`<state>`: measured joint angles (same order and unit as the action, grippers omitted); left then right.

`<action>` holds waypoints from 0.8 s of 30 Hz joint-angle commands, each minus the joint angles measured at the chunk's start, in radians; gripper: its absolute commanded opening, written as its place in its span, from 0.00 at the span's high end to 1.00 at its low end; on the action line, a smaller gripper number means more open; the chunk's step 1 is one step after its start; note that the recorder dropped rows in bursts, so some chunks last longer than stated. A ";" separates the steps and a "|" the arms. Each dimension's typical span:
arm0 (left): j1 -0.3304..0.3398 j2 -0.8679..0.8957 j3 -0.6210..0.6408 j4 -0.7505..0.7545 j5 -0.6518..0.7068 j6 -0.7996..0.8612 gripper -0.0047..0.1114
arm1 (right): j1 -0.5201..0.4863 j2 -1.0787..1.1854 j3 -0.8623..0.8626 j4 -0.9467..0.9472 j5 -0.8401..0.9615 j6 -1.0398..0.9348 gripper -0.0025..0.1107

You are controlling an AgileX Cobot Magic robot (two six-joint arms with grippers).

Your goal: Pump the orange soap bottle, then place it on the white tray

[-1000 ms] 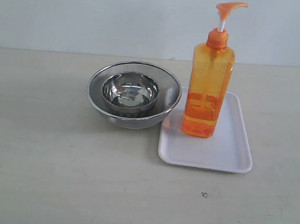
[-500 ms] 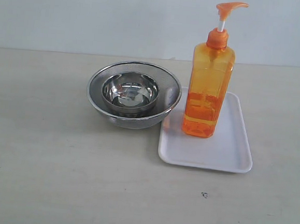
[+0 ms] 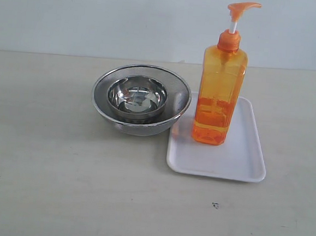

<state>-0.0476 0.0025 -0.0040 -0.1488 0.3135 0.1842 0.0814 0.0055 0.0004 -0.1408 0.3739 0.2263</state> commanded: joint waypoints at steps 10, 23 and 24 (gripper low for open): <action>0.003 -0.003 0.004 0.004 -0.003 0.004 0.92 | -0.003 -0.005 0.000 -0.005 -0.002 0.001 0.98; 0.003 -0.003 0.004 0.004 -0.003 0.004 0.92 | -0.003 -0.005 0.000 0.000 -0.011 0.001 0.98; 0.003 -0.003 0.004 0.004 -0.003 0.004 0.92 | -0.003 -0.005 0.000 0.000 -0.011 0.001 0.98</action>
<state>-0.0476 0.0025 -0.0040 -0.1488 0.3135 0.1842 0.0814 0.0055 0.0004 -0.1408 0.3753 0.2263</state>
